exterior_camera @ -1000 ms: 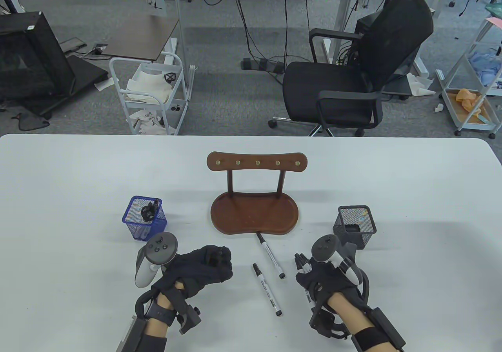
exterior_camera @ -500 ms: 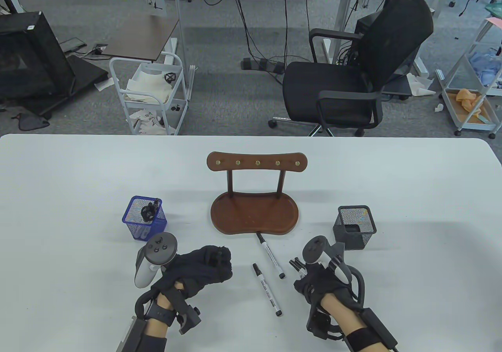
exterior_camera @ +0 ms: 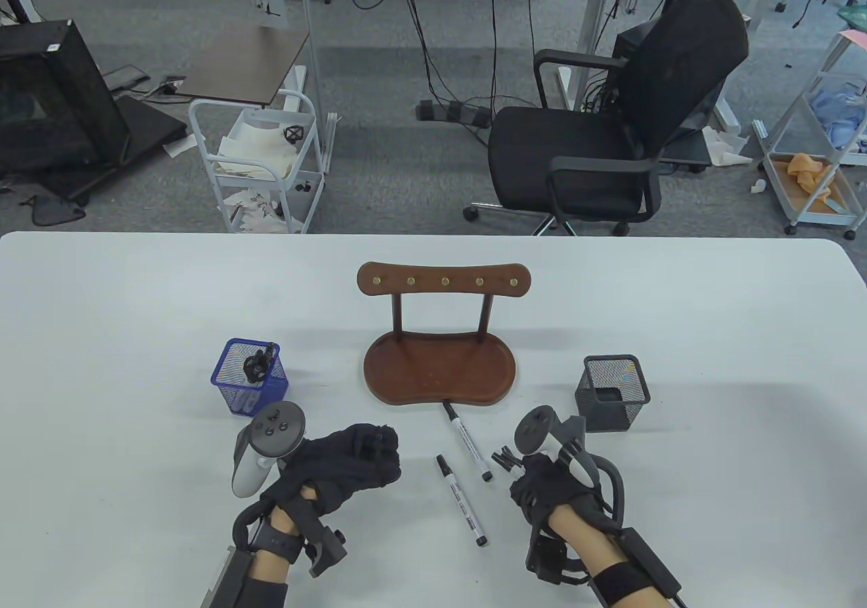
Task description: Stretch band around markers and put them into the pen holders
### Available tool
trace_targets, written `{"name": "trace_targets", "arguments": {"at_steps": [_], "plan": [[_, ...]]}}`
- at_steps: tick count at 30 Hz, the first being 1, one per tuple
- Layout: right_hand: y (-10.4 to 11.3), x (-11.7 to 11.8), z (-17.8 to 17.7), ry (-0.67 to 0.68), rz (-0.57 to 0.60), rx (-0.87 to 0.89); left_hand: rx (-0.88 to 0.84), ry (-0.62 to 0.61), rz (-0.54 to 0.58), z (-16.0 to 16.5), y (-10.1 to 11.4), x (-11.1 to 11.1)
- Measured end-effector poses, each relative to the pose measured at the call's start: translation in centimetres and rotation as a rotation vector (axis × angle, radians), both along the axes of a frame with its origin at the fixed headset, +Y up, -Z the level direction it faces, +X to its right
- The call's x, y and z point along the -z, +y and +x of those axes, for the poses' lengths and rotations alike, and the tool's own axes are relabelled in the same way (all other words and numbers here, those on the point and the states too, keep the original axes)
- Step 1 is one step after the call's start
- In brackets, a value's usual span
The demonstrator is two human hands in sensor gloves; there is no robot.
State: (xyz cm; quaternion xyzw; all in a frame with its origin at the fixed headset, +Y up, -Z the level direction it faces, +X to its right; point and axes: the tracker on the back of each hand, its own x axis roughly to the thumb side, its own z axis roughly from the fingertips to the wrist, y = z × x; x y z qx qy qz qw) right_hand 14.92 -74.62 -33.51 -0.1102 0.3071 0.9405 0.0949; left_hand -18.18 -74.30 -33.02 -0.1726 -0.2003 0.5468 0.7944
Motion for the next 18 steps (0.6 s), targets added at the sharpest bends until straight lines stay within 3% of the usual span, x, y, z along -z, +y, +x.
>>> {"name": "trace_targets", "arguments": {"at_steps": [18], "plan": [[2.1,2.9,-1.6,-0.007,-0.054,0.213,-0.007,0.005,0.0,-0.2,0.0,0.1]]}}
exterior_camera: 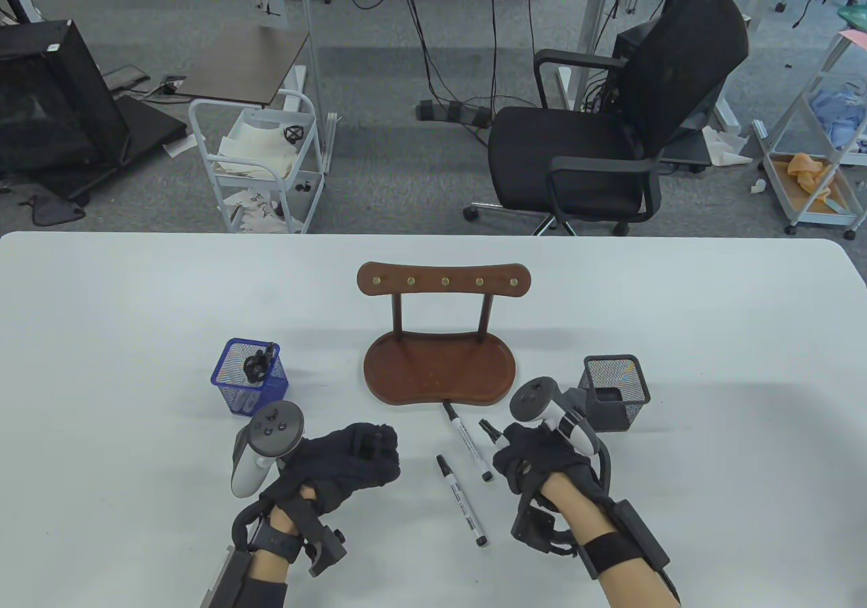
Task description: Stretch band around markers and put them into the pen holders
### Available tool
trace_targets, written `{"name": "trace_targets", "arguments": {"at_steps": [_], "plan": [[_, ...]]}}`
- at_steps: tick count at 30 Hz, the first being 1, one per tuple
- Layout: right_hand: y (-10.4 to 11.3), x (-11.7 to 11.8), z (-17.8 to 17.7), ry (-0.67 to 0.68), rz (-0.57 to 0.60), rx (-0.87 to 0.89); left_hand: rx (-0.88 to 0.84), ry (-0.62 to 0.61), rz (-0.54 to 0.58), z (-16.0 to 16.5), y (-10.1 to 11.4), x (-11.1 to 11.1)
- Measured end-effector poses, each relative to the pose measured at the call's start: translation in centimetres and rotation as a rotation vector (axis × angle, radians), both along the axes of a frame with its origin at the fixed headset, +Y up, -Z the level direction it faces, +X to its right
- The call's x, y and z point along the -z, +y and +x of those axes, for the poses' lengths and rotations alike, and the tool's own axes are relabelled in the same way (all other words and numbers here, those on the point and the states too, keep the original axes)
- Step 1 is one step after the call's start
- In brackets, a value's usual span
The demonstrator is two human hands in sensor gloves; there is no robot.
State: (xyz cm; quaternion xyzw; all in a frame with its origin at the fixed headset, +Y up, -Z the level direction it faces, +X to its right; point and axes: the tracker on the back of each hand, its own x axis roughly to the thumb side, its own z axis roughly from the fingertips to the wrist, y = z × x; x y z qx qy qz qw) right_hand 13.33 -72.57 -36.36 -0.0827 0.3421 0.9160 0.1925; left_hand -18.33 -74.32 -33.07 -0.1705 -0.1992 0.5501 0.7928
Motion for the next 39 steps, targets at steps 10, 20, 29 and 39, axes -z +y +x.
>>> {"name": "trace_targets", "arguments": {"at_steps": [10,20,29,39], "plan": [[0.2,2.6,-1.8,-0.03,0.006,0.05,-0.004,0.002,-0.005,-0.1,0.0,0.0],[-0.4,4.5,-2.5,-0.09,0.04,0.09,-0.011,0.005,-0.009,-0.1,-0.1,0.1],[-0.9,4.5,-3.4,-0.083,0.069,0.023,-0.015,0.003,-0.006,-0.2,0.0,0.1],[-1.5,4.3,-4.6,-0.04,0.099,-0.07,-0.017,0.005,-0.001,-0.2,0.0,0.1]]}}
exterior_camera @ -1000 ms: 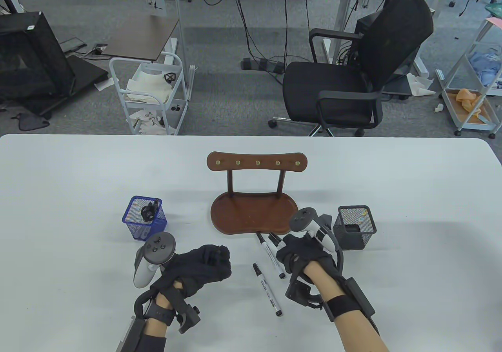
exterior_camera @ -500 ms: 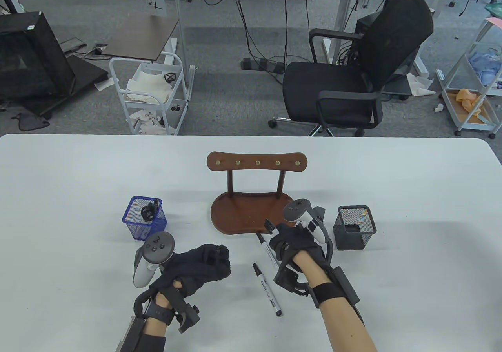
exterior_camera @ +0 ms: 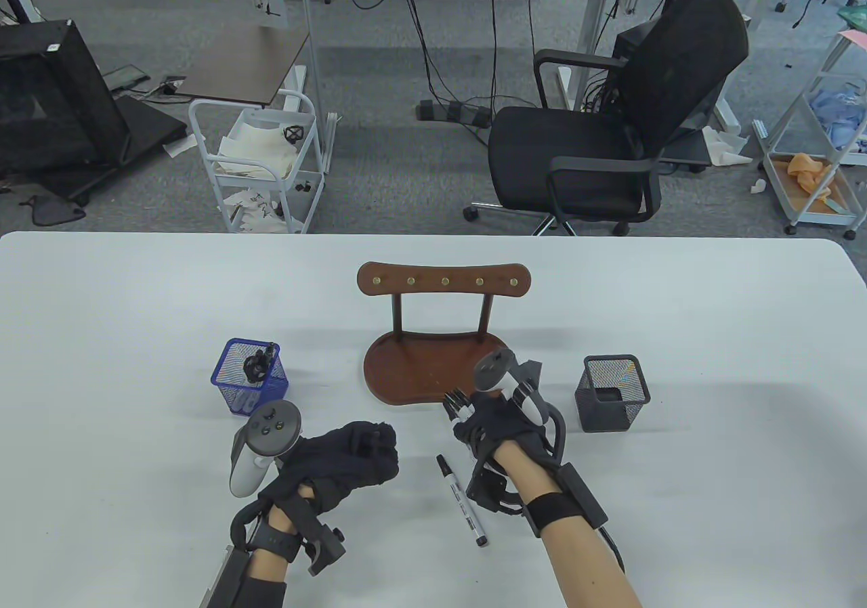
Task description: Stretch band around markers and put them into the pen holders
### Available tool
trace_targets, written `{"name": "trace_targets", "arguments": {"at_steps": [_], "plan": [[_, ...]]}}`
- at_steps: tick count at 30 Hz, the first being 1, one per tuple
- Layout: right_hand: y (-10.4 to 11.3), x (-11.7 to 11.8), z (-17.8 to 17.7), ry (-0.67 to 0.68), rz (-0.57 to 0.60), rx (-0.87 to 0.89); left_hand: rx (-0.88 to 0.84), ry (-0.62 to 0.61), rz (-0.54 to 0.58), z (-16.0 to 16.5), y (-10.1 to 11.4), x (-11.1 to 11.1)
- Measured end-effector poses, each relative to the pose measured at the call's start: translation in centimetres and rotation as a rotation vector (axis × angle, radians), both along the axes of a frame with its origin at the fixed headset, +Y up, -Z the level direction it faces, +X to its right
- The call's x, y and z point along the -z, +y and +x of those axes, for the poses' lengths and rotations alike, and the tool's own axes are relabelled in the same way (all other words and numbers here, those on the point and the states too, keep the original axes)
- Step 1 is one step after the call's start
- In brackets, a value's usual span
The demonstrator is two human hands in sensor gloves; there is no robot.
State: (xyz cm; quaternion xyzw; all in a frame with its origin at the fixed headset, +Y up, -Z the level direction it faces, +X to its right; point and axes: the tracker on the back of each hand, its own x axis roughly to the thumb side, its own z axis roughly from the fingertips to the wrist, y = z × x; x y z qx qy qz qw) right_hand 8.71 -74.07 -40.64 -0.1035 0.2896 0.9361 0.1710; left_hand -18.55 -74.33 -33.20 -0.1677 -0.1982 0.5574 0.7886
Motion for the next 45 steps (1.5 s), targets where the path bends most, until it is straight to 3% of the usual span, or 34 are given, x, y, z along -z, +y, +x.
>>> {"name": "trace_targets", "arguments": {"at_steps": [15,34,45], "plan": [[-0.7,-0.6,-2.3,0.053,0.069,-0.199,-0.003,0.004,0.001,-0.1,0.0,0.0],[0.4,-1.7,-2.1,0.115,0.0,-0.137,-0.004,0.002,-0.001,-0.1,0.0,0.0],[2.2,-4.3,-0.9,0.162,-0.039,-0.048,-0.001,0.0,-0.001,0.0,-0.1,0.0]]}}
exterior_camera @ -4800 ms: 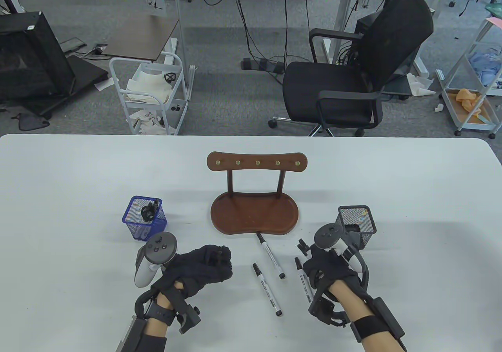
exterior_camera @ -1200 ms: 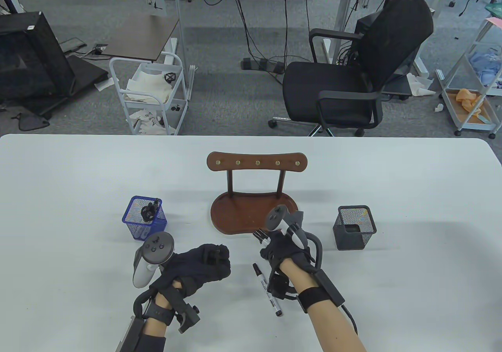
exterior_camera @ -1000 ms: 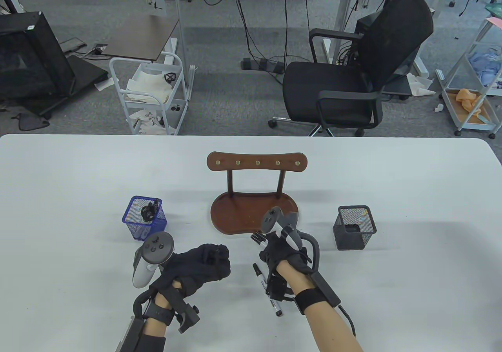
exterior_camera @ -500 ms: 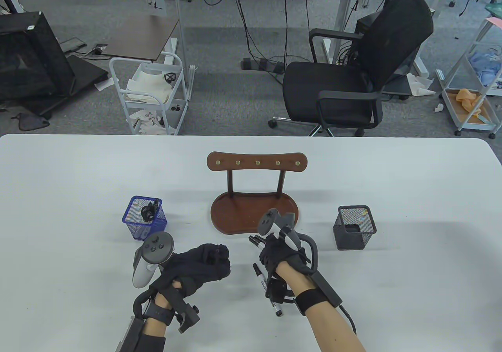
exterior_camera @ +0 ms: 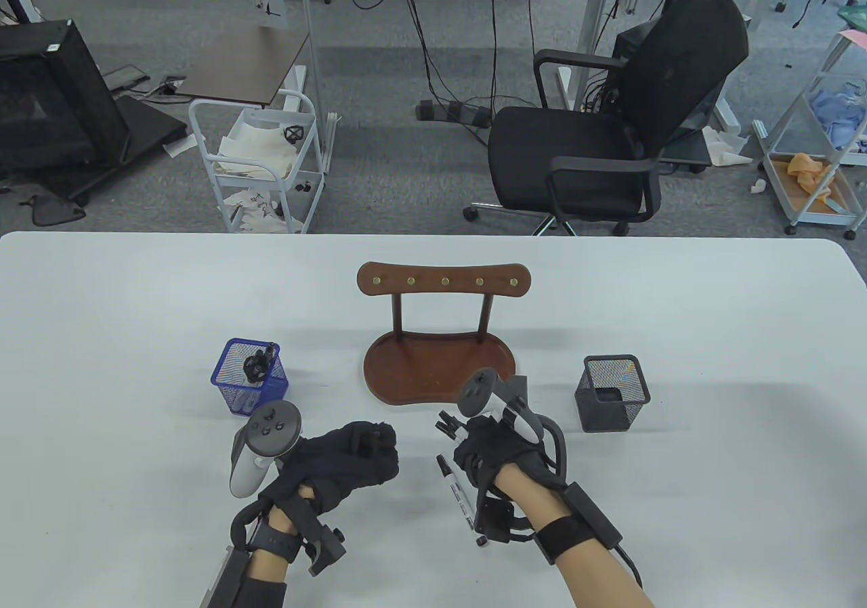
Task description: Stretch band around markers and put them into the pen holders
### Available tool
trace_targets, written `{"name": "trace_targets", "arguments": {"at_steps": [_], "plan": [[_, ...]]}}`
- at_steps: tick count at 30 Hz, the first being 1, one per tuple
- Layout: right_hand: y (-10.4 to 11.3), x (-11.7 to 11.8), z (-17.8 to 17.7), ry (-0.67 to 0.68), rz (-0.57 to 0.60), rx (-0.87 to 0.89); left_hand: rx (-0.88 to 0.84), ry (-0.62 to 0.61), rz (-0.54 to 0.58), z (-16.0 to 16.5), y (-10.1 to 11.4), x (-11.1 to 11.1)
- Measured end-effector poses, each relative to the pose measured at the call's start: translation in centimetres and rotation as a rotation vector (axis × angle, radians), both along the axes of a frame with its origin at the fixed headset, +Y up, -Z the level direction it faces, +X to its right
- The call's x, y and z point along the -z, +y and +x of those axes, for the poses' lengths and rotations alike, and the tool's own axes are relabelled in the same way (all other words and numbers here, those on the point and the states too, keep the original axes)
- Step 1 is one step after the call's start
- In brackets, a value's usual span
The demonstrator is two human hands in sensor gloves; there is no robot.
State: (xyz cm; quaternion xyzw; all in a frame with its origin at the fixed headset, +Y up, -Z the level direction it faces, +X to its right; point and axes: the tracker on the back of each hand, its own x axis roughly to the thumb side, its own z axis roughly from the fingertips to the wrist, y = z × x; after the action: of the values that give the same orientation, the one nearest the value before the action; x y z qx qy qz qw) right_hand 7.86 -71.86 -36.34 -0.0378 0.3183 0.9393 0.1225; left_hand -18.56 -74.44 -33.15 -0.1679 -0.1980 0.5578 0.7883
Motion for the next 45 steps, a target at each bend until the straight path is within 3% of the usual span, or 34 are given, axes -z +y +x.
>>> {"name": "trace_targets", "arguments": {"at_steps": [11,25,45], "plan": [[-0.1,-2.8,0.8,0.004,-0.016,0.048,0.005,-0.005,-0.003,0.1,-0.1,0.0],[-1.6,-4.0,0.9,-0.024,-0.021,0.098,0.003,-0.004,-0.005,0.2,-0.1,0.0],[-2.9,-4.7,-2.4,-0.024,0.149,-0.154,-0.005,0.004,-0.006,0.0,-0.1,0.0]]}}
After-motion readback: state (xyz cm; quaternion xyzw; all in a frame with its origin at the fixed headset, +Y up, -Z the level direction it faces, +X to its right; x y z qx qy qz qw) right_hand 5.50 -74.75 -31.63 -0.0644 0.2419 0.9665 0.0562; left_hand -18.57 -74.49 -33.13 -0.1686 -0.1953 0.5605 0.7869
